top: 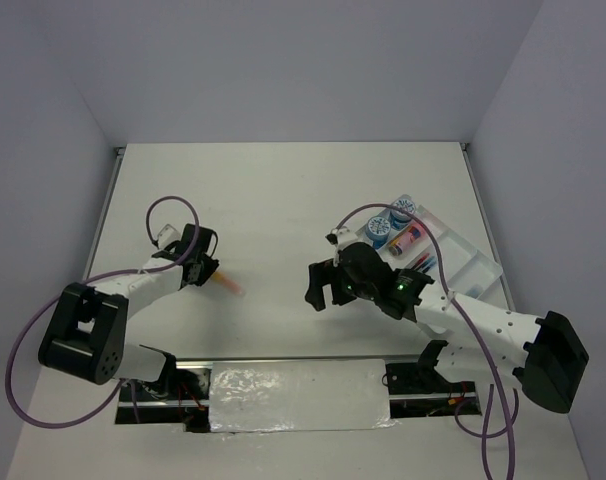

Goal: Sort the stationery into containers
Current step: Pick up the pen from the center of the board.

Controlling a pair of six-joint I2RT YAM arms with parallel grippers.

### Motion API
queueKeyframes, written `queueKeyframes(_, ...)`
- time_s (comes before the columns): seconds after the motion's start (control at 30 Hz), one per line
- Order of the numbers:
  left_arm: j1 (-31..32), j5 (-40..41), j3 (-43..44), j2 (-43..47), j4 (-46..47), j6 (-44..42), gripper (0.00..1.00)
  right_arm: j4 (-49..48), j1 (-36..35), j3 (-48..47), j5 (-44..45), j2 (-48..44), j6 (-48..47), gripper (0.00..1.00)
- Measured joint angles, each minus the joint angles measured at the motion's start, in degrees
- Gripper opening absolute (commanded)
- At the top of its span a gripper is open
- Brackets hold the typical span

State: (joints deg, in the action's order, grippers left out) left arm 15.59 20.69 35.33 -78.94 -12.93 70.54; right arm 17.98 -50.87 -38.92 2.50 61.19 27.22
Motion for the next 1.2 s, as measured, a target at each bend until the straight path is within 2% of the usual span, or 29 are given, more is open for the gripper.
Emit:
queueKeyframes(0.23,2.1,-5.0,-1.2,1.9,1.7,-3.8,0.00,-7.1,-0.3,2.0,-5.9,2.6,0.0,0.98)
queueKeyframes(0.47,11.3,-9.3,-2.8,14.4,2.0,-7.7,0.00,-13.1,-2.8,2.2,-6.2,4.6,2.6,0.95)
queueKeyframes(0.63,16.3,-12.6,-3.9,21.8,8.7,-9.0,0.00,-16.1,-4.0,1.2,-3.7,4.7,7.3,0.93)
queueKeyframes(0.83,18.8,-16.1,-8.2,26.7,16.7,-9.3,0.00,-18.6,-4.1,-3.0,-3.4,7.4,10.0,0.89)
queueKeyframes(1.1,19.1,-18.8,-8.6,26.9,22.2,-9.2,0.00,-20.1,-6.2,-7.4,-4.7,16.3,11.3,0.72)
queueKeyframes(1.13,19.1,-19.1,-8.7,27.1,22.8,-9.2,0.00,-20.0,-6.3,-8.0,-4.7,17.5,11.4,0.58)
queueKeyframes(1.17,19.2,-19.2,-8.8,27.1,23.1,-9.2,0.00,-20.0,-6.4,-8.4,-4.7,18.5,11.4,0.49)
queueKeyframes(1.2,19.2,-19.4,-8.8,27.1,23.3,-9.2,0.06,-20.2,-6.5,-8.6,-4.8,19.3,11.7,0.40)
